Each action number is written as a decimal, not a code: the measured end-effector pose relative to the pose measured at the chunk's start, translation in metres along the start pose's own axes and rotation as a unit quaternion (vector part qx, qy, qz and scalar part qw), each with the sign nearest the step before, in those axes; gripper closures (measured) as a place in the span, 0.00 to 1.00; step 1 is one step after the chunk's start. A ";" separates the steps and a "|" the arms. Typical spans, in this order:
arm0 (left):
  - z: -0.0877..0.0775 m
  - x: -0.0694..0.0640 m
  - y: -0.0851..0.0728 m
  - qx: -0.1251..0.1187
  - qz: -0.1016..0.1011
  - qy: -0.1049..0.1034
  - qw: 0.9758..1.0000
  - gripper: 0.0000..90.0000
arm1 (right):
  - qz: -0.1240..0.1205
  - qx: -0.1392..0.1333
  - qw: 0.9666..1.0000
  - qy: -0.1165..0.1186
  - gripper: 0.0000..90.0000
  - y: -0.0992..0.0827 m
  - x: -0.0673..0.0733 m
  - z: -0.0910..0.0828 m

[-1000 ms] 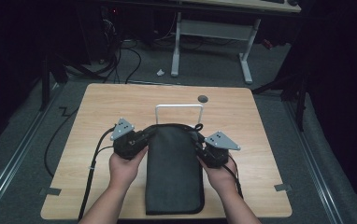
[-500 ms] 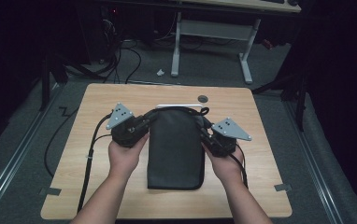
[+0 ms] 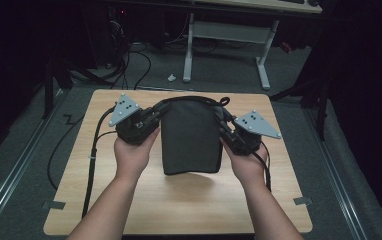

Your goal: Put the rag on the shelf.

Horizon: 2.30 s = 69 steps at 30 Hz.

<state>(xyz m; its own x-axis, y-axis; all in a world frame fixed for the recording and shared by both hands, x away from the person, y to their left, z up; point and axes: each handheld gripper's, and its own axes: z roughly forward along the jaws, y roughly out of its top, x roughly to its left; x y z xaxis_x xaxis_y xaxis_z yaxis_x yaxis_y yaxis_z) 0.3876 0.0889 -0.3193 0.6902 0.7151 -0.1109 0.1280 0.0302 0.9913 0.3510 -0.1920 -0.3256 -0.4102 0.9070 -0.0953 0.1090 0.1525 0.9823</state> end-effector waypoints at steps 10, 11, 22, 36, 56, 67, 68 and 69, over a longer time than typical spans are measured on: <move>0.009 0.001 0.017 -0.003 0.020 0.002 1.000 0.93 | -0.005 -0.010 1.000 -0.009 0.86 0.016 -0.010 0.001; 0.011 0.001 0.019 -0.003 0.024 0.004 1.000 0.93 | -0.004 -0.010 1.000 -0.010 0.86 0.017 -0.011 0.002; 0.044 0.025 0.041 0.011 0.037 0.022 0.999 0.93 | 0.002 -0.010 1.000 -0.010 0.86 0.030 -0.025 0.027; 0.093 0.053 0.034 0.042 0.074 0.056 0.995 0.93 | 0.010 0.009 1.000 -0.013 0.86 0.023 -0.062 0.088; 0.131 0.091 -0.034 0.142 0.029 0.056 0.988 0.93 | 0.005 0.089 0.996 0.018 0.86 -0.021 -0.083 0.136; 0.134 0.098 -0.067 0.183 0.003 0.034 0.983 0.93 | 0.007 0.128 0.991 0.025 0.86 -0.050 -0.085 0.143; 0.134 0.098 -0.070 0.185 -0.002 0.032 0.982 0.93 | 0.013 0.130 0.991 0.027 0.86 -0.052 -0.086 0.144; 0.135 0.099 -0.073 0.187 -0.005 0.030 0.982 0.93 | 0.015 0.132 0.991 0.028 0.86 -0.054 -0.086 0.144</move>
<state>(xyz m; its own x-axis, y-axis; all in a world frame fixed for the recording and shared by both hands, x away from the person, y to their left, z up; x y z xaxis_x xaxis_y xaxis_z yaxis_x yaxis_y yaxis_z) 0.5420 0.0632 -0.4126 0.6455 0.7566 -0.1040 0.3947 -0.2139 0.8936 0.5108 -0.2217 -0.3942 -0.4521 0.8905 -0.0508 0.3519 0.2304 0.9072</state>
